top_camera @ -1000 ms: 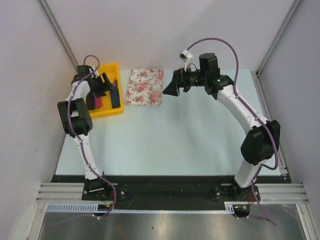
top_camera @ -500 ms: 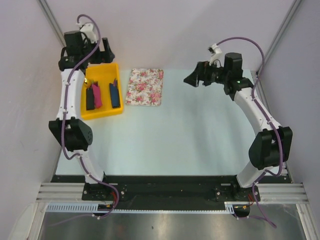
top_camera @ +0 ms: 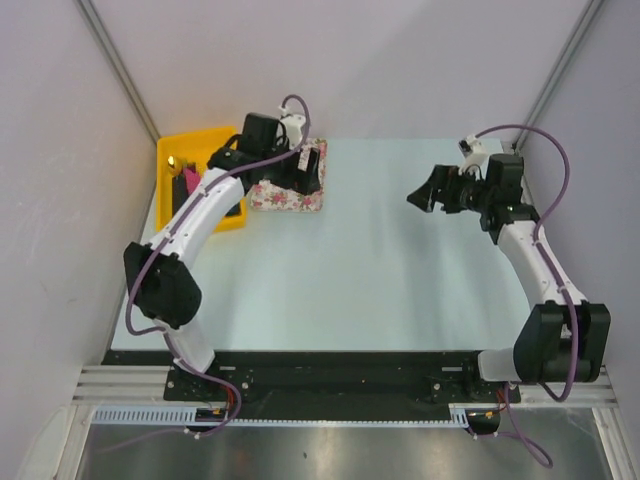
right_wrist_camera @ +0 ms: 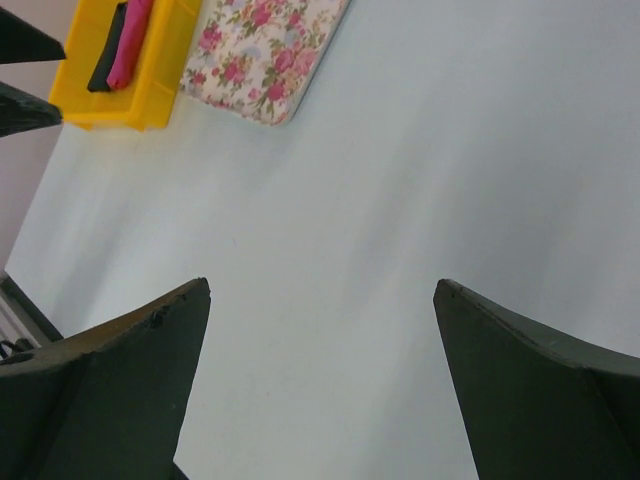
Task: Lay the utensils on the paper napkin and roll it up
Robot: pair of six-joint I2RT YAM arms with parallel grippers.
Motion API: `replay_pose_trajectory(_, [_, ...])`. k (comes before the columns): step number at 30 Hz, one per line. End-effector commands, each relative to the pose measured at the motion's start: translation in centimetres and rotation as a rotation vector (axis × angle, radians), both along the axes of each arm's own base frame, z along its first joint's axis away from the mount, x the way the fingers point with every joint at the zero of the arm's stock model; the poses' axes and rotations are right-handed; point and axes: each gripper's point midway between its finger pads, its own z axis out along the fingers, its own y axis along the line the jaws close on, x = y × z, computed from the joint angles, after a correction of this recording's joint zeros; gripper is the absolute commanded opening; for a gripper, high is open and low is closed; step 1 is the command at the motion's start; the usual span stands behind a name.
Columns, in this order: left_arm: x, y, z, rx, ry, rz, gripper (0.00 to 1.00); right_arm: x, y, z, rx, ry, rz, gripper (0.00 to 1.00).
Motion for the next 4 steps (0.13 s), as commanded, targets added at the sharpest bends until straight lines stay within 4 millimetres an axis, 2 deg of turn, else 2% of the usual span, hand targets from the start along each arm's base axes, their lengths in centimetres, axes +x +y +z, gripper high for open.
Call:
replay_pose_trajectory(1, [-0.3,-0.1,1.4,-0.078,-0.040,0.050,1.00,-2.1,0.0,1.6,-0.037,-0.084,0.029,1.00])
replay_pose_trajectory(4, [-0.2,0.3,2.6,-0.089,-0.073,0.066,1.00,-2.2,-0.2,2.6,-0.045,-0.114,0.017,1.00])
